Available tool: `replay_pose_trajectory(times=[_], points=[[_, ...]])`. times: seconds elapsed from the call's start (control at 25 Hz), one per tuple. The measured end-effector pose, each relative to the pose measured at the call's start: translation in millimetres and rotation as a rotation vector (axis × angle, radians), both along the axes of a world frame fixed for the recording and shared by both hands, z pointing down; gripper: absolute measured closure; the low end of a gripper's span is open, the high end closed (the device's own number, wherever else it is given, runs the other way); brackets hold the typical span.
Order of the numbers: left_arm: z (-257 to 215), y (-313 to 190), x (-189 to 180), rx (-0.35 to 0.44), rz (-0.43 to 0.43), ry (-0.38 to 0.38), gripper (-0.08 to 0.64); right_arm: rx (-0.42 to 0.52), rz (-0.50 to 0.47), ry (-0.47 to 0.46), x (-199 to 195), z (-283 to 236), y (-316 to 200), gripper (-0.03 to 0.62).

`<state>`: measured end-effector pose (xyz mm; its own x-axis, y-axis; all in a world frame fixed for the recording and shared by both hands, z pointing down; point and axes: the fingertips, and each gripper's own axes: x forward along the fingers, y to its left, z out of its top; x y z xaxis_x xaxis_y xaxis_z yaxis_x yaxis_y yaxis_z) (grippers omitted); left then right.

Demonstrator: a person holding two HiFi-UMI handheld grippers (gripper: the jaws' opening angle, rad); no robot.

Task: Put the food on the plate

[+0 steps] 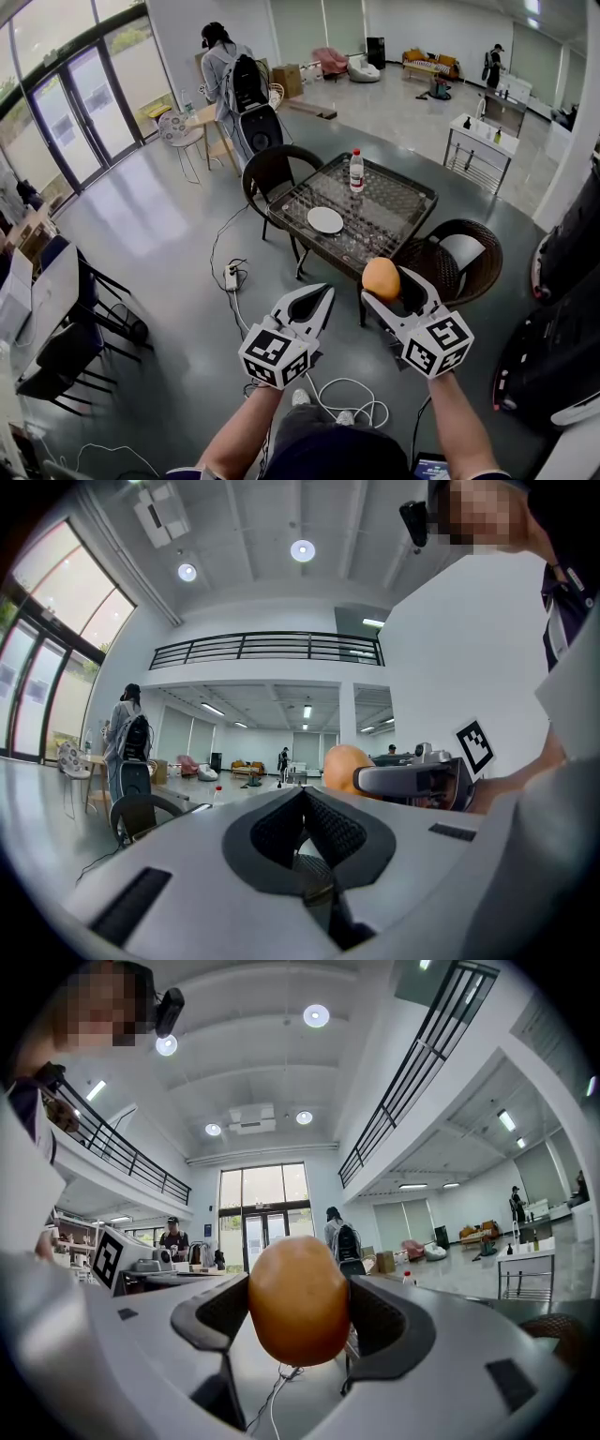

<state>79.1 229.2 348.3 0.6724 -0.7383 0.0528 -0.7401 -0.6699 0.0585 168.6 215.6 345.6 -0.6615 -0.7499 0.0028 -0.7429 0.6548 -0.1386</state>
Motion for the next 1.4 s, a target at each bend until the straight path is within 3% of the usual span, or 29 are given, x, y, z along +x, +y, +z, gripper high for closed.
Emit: replay_pose_trajectory(times=[0.6, 1.04, 1.4], points=[[18.9, -53.1, -27.5, -0.025, -0.003, 0.012, 0.551, -0.017, 0.013, -0.005, -18.7, 9.5, -53.3, 0.252], [36.7, -151.8, -84.9, -0.065, 0.026, 0.035, 0.551, -0.05, 0.022, 0.01, -78.9, 25.7, -145.6, 0.252], [32.4, -231.7, -123.6, -0.079, 0.102, 0.04, 0.551, -0.055, 0.076, 0.009, -123.7, 23.0, -219.5, 0.252]])
